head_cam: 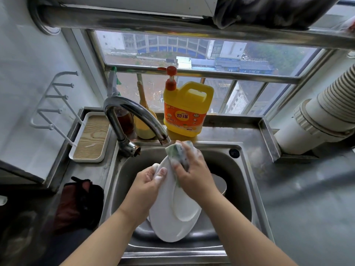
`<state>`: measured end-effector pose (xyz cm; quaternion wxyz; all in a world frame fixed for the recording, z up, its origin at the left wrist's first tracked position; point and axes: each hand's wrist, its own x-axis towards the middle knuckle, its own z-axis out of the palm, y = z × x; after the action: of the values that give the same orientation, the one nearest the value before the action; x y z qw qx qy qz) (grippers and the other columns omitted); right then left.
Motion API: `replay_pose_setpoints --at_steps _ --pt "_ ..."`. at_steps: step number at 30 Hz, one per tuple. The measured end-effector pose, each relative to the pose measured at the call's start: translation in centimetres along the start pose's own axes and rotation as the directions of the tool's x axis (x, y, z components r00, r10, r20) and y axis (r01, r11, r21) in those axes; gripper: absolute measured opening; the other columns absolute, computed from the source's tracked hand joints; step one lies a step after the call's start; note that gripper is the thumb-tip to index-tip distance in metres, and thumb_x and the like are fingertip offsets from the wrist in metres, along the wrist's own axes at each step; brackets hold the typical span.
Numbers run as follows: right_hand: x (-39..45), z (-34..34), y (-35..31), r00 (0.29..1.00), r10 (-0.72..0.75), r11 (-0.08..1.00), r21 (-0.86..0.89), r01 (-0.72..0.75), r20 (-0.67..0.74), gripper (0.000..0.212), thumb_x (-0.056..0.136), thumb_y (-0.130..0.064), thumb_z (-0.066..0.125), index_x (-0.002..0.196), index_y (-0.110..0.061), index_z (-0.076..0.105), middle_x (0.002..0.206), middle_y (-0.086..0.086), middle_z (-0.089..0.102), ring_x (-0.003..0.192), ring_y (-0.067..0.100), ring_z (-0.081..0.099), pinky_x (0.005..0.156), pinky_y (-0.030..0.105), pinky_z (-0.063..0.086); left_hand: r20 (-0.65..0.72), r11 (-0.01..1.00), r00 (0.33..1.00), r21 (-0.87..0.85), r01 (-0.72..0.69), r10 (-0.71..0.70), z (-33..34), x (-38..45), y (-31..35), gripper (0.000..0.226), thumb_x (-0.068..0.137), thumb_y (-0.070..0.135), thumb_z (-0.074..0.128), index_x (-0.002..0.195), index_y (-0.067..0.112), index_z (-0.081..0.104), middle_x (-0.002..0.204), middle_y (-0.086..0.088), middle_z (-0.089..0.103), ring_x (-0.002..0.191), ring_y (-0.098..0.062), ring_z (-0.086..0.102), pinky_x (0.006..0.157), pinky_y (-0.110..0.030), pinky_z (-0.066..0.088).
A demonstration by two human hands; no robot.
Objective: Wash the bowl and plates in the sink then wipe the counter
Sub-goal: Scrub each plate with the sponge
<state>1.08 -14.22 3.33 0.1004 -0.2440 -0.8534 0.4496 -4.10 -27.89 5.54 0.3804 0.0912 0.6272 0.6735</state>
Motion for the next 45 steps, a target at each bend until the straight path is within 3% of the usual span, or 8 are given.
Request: replay_pose_setpoints --at_steps 4,11,15,20,27,32,38,45 --pt "1.7 -1.5 2.3 0.933 0.356 0.908 0.253 -0.335 -0.043 0.049 0.094 -0.048 0.045 0.140 -0.038 0.034 0.132 0.005 0.046 0.109 0.022 0.048 0.089 0.036 0.041 -0.069 0.998 0.997 -0.056 -0.033 0.029 0.1 -0.4 0.1 0.023 0.095 0.022 0.049 0.081 0.009 0.062 0.074 -0.011 0.063 0.068 -0.022 0.058 0.059 -0.032 0.051" --pt "-2.6 1.3 7.6 0.727 0.650 0.288 0.812 -0.507 0.223 0.028 0.095 -0.029 0.048 0.123 -0.028 0.051 0.113 0.013 0.064 0.104 0.032 0.062 0.092 0.053 0.049 -0.057 0.988 0.996 -0.132 -0.077 0.070 0.5 -1.0 0.1 0.027 0.093 0.027 0.049 0.072 0.024 0.066 0.076 -0.003 0.064 0.070 -0.015 0.061 0.059 -0.028 0.051" --pt "-1.3 -1.9 7.7 0.881 0.472 0.632 0.693 -0.346 0.008 0.044 0.085 -0.029 0.056 0.127 -0.021 0.050 0.117 0.014 0.061 0.107 0.031 0.060 0.083 0.041 0.052 0.143 0.963 0.986 -0.245 0.114 -0.080 -1.7 -1.5 -0.4 0.025 0.074 0.027 0.077 0.095 0.016 0.071 0.095 -0.012 0.068 0.083 -0.023 0.067 0.065 -0.029 0.055" --pt "0.3 -6.8 4.4 0.983 0.118 0.959 0.241 -0.149 0.137 0.043 0.082 -0.043 0.060 0.122 -0.054 0.046 0.120 -0.003 0.052 0.104 0.010 0.055 0.076 0.016 0.048 0.219 0.976 0.953 -0.022 0.219 -0.209 -2.0 0.9 1.9 0.019 0.086 0.029 0.065 0.098 0.013 0.067 0.088 -0.011 0.070 0.076 -0.022 0.068 0.063 -0.030 0.056" --pt "-0.7 -2.6 -1.3 0.980 -0.170 0.897 -0.394 0.199 0.107 0.058 0.092 -0.057 0.039 0.143 -0.054 0.010 0.153 0.003 0.023 0.141 0.021 0.015 0.114 0.037 0.016 0.138 0.998 0.989 -0.027 0.052 -0.048 0.4 1.7 1.5 0.022 0.098 0.014 0.044 0.091 0.010 0.064 0.079 -0.009 0.068 0.069 -0.015 0.066 0.060 -0.025 0.054" --pt "2.4 -3.8 2.4 0.940 0.340 0.940 0.044 -0.340 -0.009 0.059 0.092 -0.056 0.039 0.146 -0.041 0.021 0.147 0.009 0.034 0.127 0.026 0.039 0.102 0.041 0.035 -0.028 0.999 1.000 -0.033 0.008 -0.009 -0.1 0.9 0.4 0.019 0.097 0.022 0.047 0.088 0.010 0.058 0.069 -0.003 0.059 0.059 -0.011 0.055 0.053 -0.025 0.047" --pt "-0.9 -0.7 -2.4 0.995 -0.049 0.978 -0.196 0.065 0.084 0.058 0.094 -0.047 0.045 0.145 -0.048 0.018 0.155 0.003 0.017 0.143 0.022 0.014 0.116 0.039 0.018 -0.052 0.991 0.998 -0.130 0.016 -0.023 0.0 0.9 0.1 0.019 0.095 0.019 0.048 0.082 0.010 0.060 0.071 -0.009 0.065 0.062 -0.017 0.062 0.055 -0.028 0.053" --pt "1.8 -2.3 4.7 0.843 0.534 0.845 0.012 -0.534 -0.069 0.052 0.094 -0.050 0.035 0.144 -0.034 0.033 0.146 0.011 0.030 0.129 0.030 0.029 0.101 0.039 0.028 -0.202 0.977 0.979 -0.203 -0.059 0.017 -0.5 0.6 0.1 0.020 0.097 0.025 0.047 0.086 0.012 0.058 0.067 -0.003 0.059 0.057 -0.012 0.055 0.049 -0.023 0.048"
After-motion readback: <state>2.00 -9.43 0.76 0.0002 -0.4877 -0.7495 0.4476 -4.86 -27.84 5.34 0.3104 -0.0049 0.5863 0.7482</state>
